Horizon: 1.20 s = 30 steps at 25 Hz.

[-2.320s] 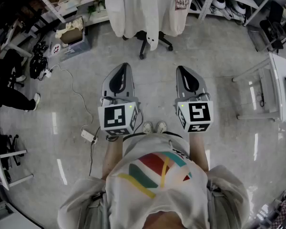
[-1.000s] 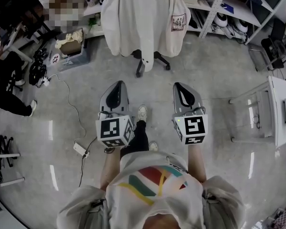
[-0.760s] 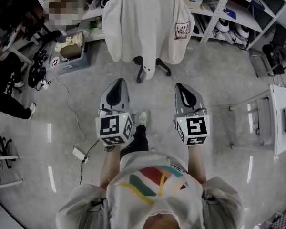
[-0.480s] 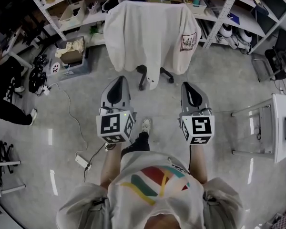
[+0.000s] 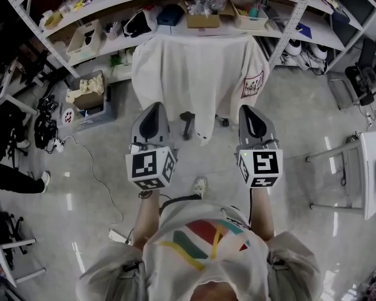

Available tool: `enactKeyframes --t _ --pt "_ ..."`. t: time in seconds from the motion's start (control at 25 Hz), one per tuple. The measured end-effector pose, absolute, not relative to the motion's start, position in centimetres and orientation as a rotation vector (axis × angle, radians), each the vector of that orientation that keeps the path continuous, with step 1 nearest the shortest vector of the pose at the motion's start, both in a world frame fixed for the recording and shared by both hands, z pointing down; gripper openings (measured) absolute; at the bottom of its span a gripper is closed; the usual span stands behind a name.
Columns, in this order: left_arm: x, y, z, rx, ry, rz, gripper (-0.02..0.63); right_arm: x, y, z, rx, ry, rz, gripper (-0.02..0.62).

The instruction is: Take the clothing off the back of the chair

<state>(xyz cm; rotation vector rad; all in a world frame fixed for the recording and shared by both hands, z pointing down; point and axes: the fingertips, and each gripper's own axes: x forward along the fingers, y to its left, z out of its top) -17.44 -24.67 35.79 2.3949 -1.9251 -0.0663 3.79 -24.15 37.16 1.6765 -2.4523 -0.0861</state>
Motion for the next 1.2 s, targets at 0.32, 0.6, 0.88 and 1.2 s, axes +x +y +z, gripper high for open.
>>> enactKeyframes --t 0.32,0.6,0.88,1.2 --pt "-16.1 -30.0 35.8 2.437 -1.841 -0.063 0.013 4.7 -29.1 36.8 1.718 -2.393 -0.078 0.005" --pt "-15.4 -30.4 35.9 2.408 -1.861 -0.051 0.014 4.9 -30.8 37.0 1.698 -2.42 -0.053 0.005" --pt "-15.7 -30.1 36.0 2.345 -1.95 -0.042 0.014 4.8 -32.3 37.3 1.641 -2.465 -0.048 0.005" --pt "-17.9 -31.9 34.4 2.308 -2.066 -0.072 0.015 6.5 -34.8 35.9 1.681 -2.446 -0.114 0.005"
